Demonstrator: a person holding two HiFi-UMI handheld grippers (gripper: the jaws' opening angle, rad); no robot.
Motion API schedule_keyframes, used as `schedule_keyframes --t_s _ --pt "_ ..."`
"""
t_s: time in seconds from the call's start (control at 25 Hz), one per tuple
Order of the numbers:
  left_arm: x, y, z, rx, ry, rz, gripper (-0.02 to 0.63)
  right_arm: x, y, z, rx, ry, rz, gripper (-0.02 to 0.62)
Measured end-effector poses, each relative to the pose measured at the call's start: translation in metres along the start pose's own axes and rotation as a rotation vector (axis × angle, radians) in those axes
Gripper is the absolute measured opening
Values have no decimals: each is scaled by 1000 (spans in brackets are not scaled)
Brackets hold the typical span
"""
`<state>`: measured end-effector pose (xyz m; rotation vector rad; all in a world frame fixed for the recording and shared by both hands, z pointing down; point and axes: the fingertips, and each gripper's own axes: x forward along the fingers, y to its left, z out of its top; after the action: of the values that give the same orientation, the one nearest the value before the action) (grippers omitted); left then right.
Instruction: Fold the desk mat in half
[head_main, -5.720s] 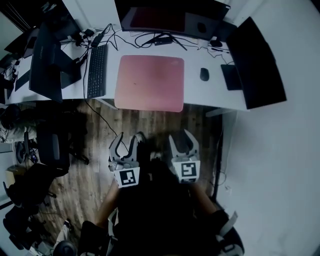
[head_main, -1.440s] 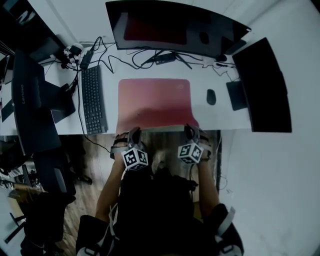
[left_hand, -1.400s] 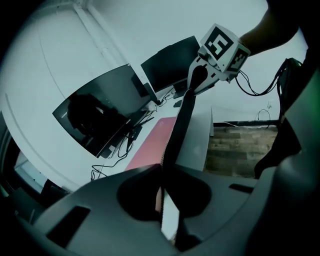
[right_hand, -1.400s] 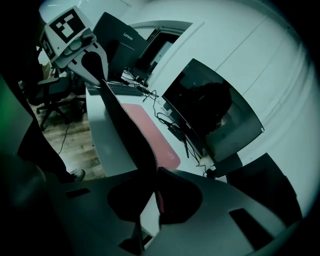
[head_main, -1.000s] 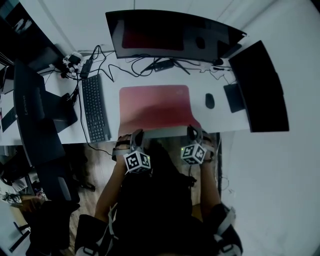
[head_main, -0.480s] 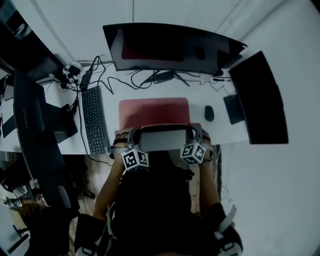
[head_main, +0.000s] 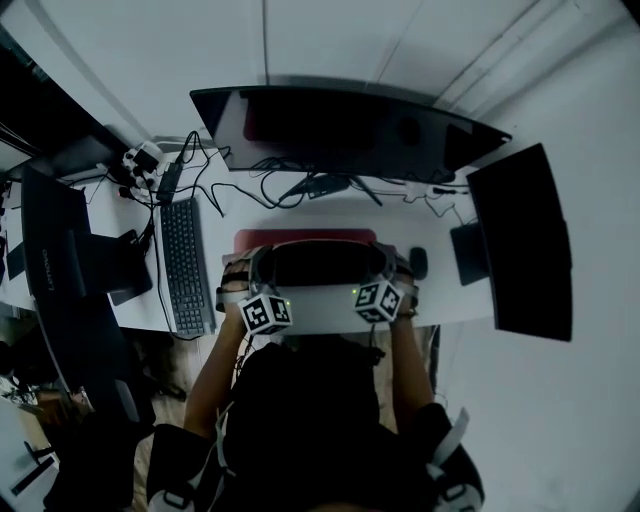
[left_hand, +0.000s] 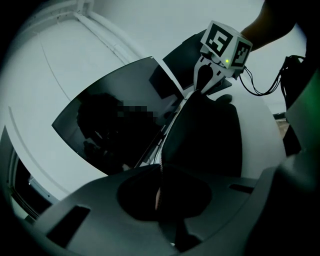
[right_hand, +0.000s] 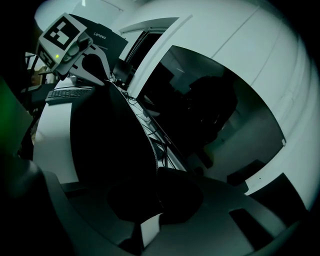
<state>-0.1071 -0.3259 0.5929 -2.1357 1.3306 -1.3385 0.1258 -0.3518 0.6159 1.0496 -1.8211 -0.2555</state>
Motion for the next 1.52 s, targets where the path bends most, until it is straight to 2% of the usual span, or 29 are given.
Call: schedule_keyframes --t_s 0.44,0.76,1.32,1.52 --pt "89 34 -10 -47 51 87 21 92 -30 26 -73 -36 6 23" --pt "142 38 -30 -54 87 173 23 153 -34 30 -148 -78 -83 23" --pt "197 20 -58 -70 156 137 25 209 -16 20 -132 -45 -51 23" --pt "207 22 -67 -98 198 140 80 220 -16 21 -124 -29 -59 61"
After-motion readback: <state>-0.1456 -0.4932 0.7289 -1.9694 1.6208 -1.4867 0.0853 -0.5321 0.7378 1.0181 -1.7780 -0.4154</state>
